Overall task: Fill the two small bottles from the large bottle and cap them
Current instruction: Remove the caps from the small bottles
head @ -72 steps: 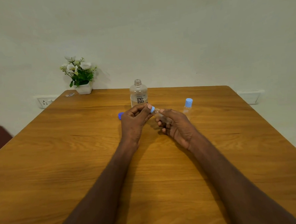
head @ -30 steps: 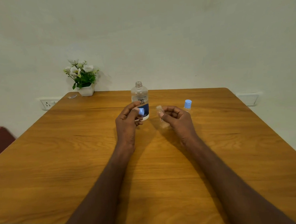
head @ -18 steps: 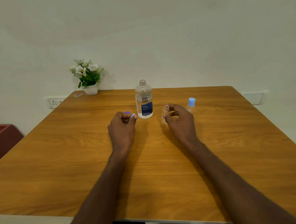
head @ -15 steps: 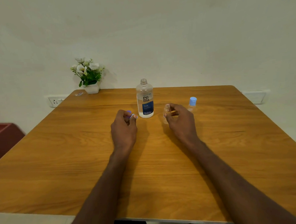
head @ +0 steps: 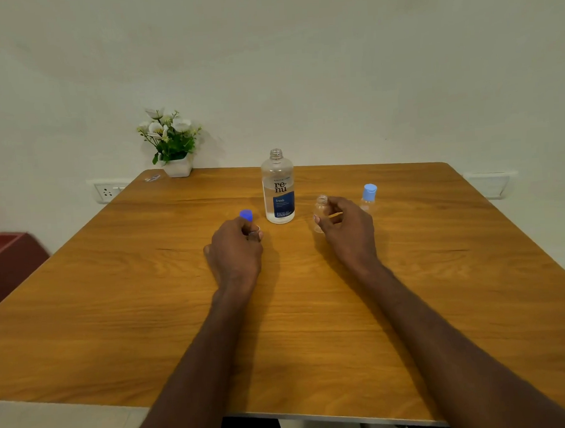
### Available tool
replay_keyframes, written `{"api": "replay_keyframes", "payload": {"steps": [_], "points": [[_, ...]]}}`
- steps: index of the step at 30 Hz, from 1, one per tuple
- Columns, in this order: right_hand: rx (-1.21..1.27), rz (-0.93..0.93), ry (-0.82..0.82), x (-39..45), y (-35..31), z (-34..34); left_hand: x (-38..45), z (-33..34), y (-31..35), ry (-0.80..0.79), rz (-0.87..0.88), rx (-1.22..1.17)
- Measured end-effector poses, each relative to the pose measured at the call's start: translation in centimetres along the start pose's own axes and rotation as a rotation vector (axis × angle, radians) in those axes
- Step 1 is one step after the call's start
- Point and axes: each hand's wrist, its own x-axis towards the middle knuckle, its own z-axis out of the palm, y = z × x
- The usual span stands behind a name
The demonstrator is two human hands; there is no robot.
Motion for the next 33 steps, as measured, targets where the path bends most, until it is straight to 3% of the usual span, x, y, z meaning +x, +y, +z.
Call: {"api": "replay_keyframes", "payload": {"steps": [23,30,33], "points": [[-0.100,0.159,0.044,0.7,0.6,0.9,0.0,-0.1,0.4,0.005,-0.025,0.038],[-0.146,0.025,0.031,-1.4,-0.4,-0.9,-0.8,-0.1,1.0,0.155,0.116,-0.026],[-0.099,-0.105,0.216,-1.6,-1.1,-1.7,-1.3,0.3,1.4,0.219,0.278,-0.056]]}}
